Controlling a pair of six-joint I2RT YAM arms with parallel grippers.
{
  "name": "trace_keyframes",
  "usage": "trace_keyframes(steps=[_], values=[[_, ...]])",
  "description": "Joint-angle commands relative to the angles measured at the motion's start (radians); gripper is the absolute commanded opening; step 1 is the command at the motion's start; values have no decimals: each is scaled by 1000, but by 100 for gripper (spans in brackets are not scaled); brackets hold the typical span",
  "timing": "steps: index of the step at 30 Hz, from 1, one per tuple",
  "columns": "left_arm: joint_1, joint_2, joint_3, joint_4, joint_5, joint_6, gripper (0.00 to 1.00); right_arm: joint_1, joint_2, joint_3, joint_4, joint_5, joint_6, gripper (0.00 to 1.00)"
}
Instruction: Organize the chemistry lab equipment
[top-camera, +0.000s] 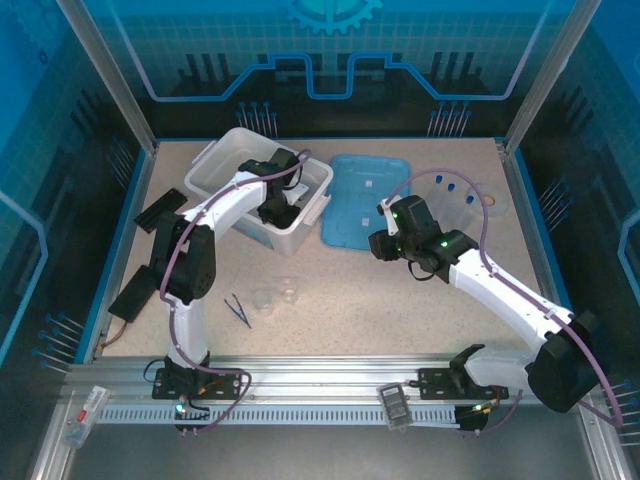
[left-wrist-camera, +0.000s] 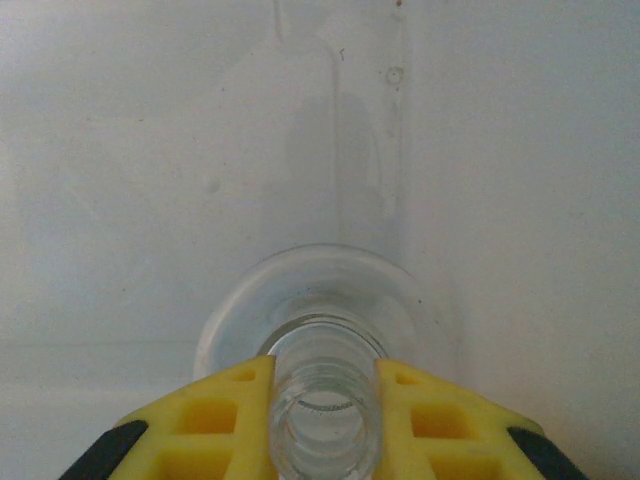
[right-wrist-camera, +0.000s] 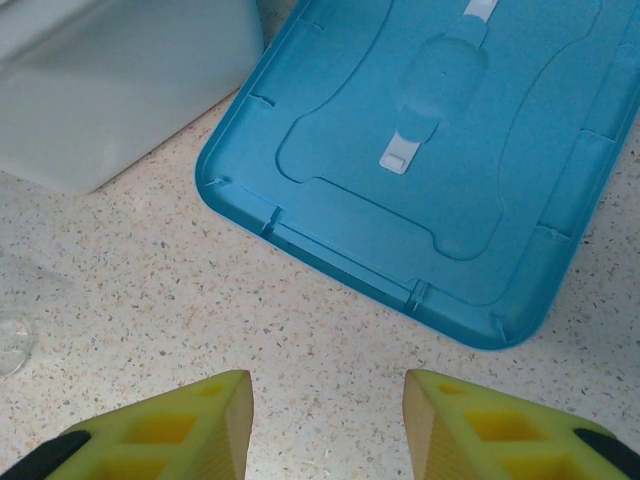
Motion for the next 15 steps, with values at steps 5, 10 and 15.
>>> trace_keyframes(steps=[5, 10, 15], values=[[-9, 33, 9, -16, -3, -47, 26, -15, -19, -4, 10, -17, 10, 45], [-7, 55, 48, -30, -10, -59, 26, -15, -20, -8, 10, -14, 10, 45], [-2, 78, 82, -46, -15, -70, 27, -15, -24, -10, 9, -12, 10, 45]])
